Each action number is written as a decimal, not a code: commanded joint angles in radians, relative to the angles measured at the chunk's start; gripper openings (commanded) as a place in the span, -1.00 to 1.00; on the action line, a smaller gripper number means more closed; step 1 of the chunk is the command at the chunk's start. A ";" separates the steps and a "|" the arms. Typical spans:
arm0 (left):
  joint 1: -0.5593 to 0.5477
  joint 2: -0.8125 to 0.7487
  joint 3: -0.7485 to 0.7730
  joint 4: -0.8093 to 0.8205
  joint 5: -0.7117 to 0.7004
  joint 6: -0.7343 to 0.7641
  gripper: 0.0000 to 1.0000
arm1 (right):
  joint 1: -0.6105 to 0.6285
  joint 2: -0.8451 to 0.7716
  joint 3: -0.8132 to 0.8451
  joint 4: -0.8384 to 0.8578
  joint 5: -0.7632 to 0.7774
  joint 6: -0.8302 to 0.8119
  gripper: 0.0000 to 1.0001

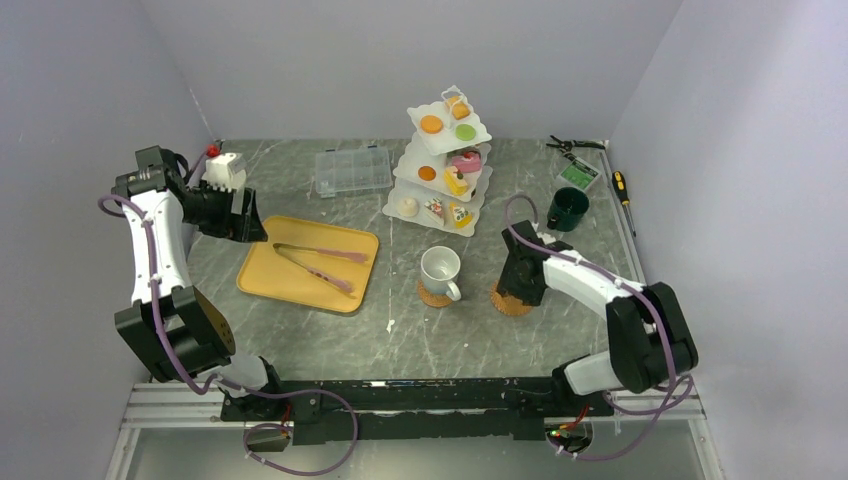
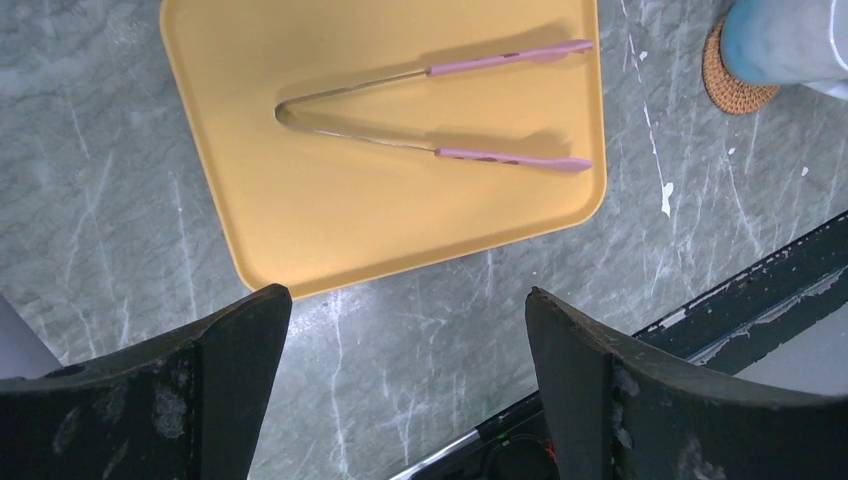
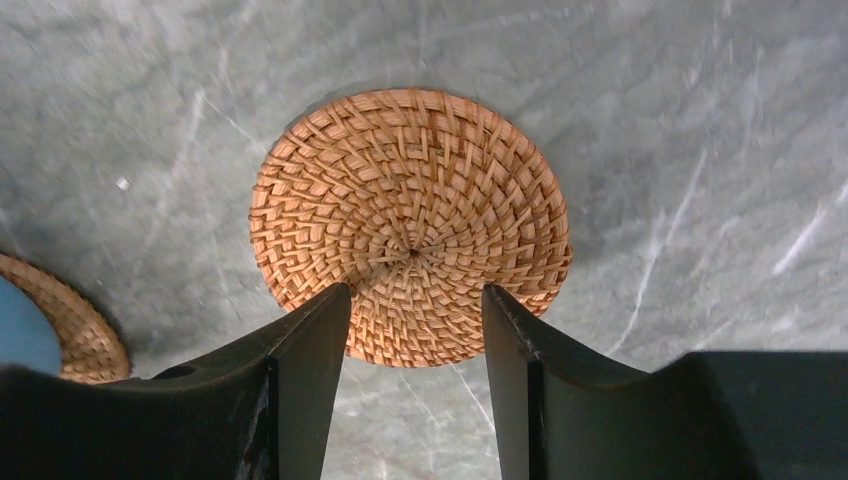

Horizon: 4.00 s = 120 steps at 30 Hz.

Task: Serve the afternoon tea
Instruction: Adjust the coaster at the center of the board, then pick up the cup at the center of the board.

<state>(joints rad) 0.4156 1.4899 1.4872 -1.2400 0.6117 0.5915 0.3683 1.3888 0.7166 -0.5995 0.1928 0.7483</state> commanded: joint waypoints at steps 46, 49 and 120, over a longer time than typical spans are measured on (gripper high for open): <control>0.002 0.014 0.065 -0.036 0.044 0.044 0.87 | -0.223 0.440 0.642 0.109 0.469 -0.256 0.36; 0.002 0.007 0.062 -0.030 0.035 0.047 0.87 | -0.224 0.464 0.648 0.118 0.455 -0.260 0.24; 0.002 0.030 0.105 -0.170 0.056 0.161 0.87 | 0.584 0.009 0.900 -0.487 0.502 -0.228 -1.00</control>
<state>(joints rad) 0.4156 1.5101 1.5612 -1.3731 0.6315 0.7181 0.8028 1.3754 1.5249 -0.9218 0.6014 0.4629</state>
